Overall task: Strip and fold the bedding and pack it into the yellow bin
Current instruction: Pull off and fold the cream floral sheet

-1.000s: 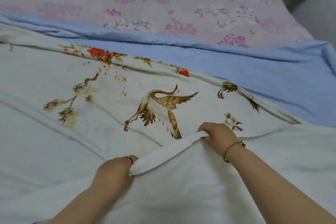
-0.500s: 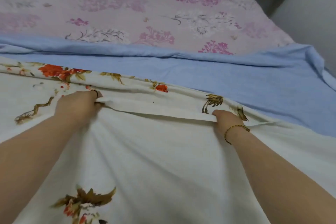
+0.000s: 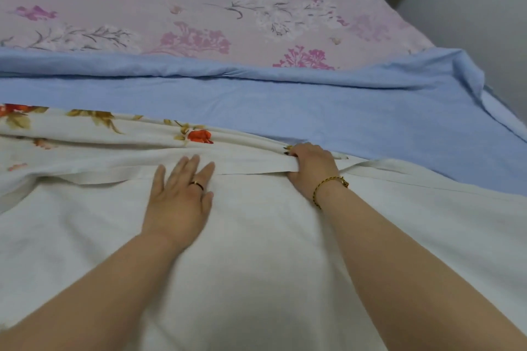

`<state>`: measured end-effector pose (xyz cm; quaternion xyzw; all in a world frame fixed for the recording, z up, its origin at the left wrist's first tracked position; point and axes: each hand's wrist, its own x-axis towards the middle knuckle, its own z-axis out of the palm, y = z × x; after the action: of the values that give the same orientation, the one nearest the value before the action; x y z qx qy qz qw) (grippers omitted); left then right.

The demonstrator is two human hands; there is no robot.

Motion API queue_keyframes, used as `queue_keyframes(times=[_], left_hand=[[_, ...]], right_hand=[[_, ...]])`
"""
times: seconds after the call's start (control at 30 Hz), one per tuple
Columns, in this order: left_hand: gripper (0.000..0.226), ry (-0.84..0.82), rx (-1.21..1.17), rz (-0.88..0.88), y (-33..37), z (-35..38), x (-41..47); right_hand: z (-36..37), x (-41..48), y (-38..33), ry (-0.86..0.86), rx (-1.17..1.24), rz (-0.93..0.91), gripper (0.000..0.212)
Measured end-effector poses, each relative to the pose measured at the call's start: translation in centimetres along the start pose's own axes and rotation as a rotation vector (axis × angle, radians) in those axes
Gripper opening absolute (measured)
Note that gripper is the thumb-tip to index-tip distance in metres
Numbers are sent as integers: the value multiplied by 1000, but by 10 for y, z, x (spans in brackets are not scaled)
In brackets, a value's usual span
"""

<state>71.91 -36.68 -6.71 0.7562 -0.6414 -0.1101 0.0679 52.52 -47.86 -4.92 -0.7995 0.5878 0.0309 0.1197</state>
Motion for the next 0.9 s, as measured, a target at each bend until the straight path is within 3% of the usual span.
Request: queue_keyframes(times=[0.2, 0.33, 0.4, 0.47, 0.6, 0.8, 0.9], left_hand=[[53, -99, 69, -116, 3, 12, 19], [54, -85, 68, -119, 4, 14, 18], [54, -73, 71, -114, 3, 15, 18], [54, -67, 72, -111, 2, 17, 18], [53, -86, 46, -103, 0, 14, 18], [53, -117, -2, 28, -11, -1, -3], [82, -104, 7, 55, -39, -10, -58]], right_hand=[[-17, -11, 76, 80, -73, 247, 32], [-12, -15, 74, 163, -111, 487, 50], [7, -30, 45, 270, -76, 457, 58], [37, -64, 4, 439, -35, 304, 58], [89, -146, -71, 299, 99, 17, 54], [104, -147, -74, 107, 27, 58, 63], [100, -152, -73, -7, -1, 75, 67]])
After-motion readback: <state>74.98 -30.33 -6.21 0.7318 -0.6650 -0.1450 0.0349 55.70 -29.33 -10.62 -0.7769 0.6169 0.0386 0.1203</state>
